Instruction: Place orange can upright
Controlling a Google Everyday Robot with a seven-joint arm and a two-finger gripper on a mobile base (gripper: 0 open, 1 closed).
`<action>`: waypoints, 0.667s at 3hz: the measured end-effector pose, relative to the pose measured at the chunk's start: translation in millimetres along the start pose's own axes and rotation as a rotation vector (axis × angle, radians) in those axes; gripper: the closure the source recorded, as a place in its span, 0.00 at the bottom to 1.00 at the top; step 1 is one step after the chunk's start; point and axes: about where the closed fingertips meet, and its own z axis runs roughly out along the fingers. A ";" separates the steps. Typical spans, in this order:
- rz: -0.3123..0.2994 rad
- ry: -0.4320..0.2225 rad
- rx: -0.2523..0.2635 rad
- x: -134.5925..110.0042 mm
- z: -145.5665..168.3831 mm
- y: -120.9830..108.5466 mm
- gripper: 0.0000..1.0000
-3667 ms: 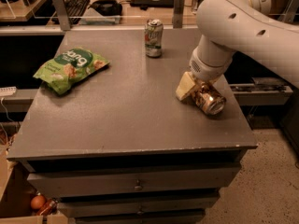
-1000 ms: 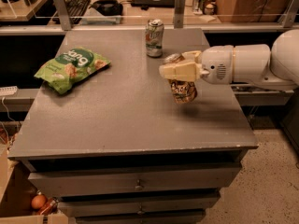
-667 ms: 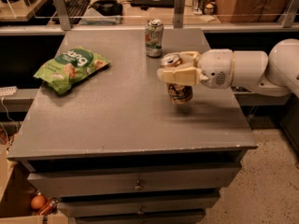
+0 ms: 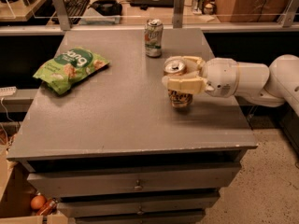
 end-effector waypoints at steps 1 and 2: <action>-0.002 -0.028 -0.025 6.7 -4.2 3.2 0.82; 0.037 -0.042 -0.025 22.5 -12.2 4.1 0.51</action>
Offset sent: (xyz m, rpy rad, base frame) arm -0.0045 -0.0216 -0.0349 0.0646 0.0549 0.0257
